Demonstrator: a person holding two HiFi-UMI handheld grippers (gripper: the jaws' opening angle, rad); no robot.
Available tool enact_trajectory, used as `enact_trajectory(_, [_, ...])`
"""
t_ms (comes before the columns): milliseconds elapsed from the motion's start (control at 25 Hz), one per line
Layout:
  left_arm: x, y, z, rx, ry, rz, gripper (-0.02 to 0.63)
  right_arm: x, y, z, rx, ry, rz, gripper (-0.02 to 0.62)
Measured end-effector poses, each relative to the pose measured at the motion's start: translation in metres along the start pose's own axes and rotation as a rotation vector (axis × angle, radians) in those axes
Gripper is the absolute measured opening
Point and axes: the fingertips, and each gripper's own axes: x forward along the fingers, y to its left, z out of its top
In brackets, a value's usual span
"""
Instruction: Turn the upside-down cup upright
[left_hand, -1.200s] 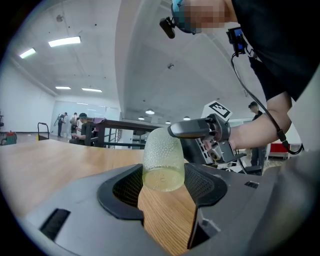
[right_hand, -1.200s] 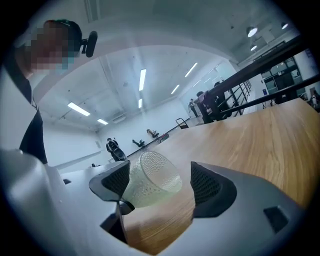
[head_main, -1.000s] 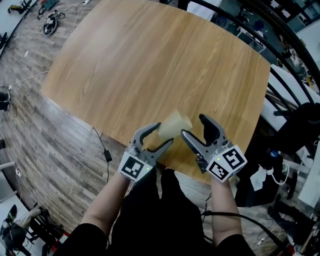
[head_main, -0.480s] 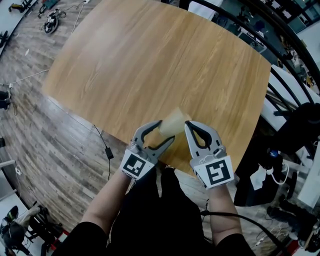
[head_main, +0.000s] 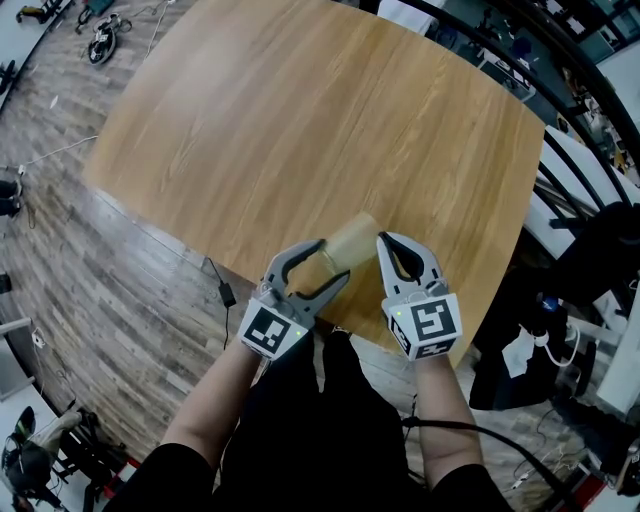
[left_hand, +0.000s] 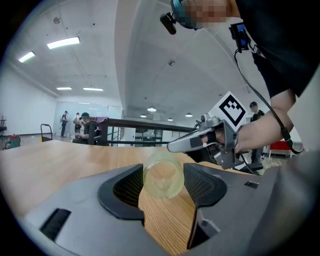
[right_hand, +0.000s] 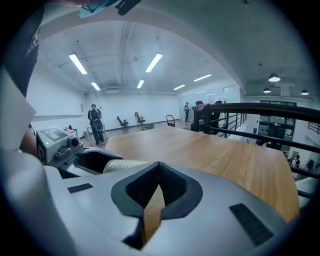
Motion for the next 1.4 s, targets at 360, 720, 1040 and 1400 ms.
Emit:
enact_trajectory(360, [0.008, -0.008, 0.008, 0.006, -0.005, -0.037, 0.252, 0.016, 0.000, -0.043, 0.085, 0.080, 0.017, 0.015])
enact_trajectory(720, [0.026, -0.024, -0.002, 0.013, 0.000, -0.069, 0.244, 0.023, 0.004, -0.066, 0.129, 0.115, 0.018, 0.015])
enact_trajectory(1040, [0.028, -0.030, -0.004, 0.051, -0.020, -0.079, 0.242, 0.023, 0.002, -0.078, 0.149, 0.131, 0.001, 0.015])
enact_trajectory(1400, [0.020, -0.036, -0.006, 0.046, -0.034, -0.064, 0.242, 0.015, 0.004, -0.082, 0.148, 0.125, -0.019, 0.014])
